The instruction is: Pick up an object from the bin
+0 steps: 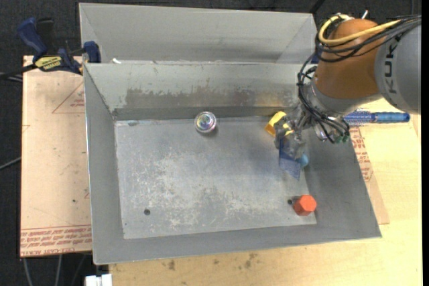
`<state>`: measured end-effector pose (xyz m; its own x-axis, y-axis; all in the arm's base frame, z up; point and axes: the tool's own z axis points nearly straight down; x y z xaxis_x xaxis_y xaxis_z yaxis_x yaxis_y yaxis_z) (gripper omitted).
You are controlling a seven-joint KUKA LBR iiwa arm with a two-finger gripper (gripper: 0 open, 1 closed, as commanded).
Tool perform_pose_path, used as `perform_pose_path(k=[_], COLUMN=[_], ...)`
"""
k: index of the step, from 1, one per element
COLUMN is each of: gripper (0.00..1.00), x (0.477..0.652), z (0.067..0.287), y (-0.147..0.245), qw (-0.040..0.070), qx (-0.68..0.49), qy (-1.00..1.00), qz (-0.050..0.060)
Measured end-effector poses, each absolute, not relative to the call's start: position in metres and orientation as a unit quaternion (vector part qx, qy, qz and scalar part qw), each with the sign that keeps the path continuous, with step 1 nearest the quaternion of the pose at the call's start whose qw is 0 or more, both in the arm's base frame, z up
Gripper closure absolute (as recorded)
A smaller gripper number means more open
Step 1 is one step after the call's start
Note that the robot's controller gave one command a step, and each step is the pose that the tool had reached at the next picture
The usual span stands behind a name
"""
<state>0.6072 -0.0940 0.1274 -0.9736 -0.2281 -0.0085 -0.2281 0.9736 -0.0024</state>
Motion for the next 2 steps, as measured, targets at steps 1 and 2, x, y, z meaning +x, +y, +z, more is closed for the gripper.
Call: perform_pose_path(k=[1,2], gripper=[1.00,1.00], x=[0.6088,0.6098], z=[0.1542,0.1614], y=[-0.0932,-0.0929], qw=[0.003,0.002], qx=[-0.115,-0.116], qy=[0.993,0.993], qz=[0.000,0.000])
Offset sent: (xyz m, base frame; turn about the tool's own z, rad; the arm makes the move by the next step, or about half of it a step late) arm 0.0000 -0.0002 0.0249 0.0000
